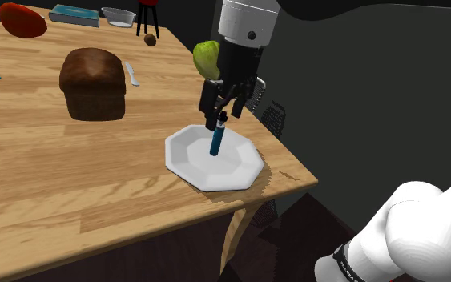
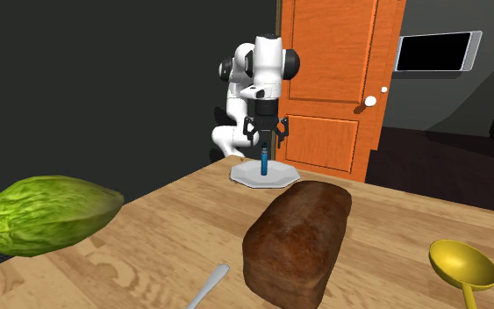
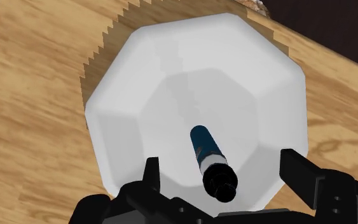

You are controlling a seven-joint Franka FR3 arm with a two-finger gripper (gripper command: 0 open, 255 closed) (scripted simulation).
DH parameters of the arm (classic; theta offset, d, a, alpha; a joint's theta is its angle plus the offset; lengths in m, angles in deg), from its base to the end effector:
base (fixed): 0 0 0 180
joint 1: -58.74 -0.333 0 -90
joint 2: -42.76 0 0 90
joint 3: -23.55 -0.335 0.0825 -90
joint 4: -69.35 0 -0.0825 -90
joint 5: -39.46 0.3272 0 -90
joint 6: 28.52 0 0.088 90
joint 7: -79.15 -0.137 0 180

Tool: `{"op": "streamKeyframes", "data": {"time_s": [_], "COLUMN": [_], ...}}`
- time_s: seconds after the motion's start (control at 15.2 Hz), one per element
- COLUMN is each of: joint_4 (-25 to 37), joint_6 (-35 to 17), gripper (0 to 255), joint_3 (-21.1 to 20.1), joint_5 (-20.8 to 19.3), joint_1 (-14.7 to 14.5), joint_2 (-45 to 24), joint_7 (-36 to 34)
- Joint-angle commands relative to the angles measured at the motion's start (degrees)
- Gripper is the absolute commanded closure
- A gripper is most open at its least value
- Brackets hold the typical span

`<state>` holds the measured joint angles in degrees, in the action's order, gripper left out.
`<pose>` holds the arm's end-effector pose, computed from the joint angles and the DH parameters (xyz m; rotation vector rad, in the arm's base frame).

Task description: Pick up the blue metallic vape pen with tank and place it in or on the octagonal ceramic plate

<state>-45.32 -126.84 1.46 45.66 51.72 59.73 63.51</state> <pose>0.3435 0.2291 0.5688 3.1193 0.3179 -0.0112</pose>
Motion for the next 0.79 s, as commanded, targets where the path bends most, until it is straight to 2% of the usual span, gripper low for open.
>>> {"op": "streamKeyframes", "data": {"time_s": [0.0, 0.26, 0.73], "joint_4": [0.0, 8.43, 8.43], "joint_6": [0.0, 7.29, 7.29], "gripper": [0, 0, 0], "joint_3": [0.0, 0.22, 0.23], "joint_5": [0.0, -0.56, -0.56], "joint_1": [0.0, 0.29, 0.28], "joint_2": [0.0, -1.19, -1.19], "joint_7": [0.0, -0.42, -0.42]}}
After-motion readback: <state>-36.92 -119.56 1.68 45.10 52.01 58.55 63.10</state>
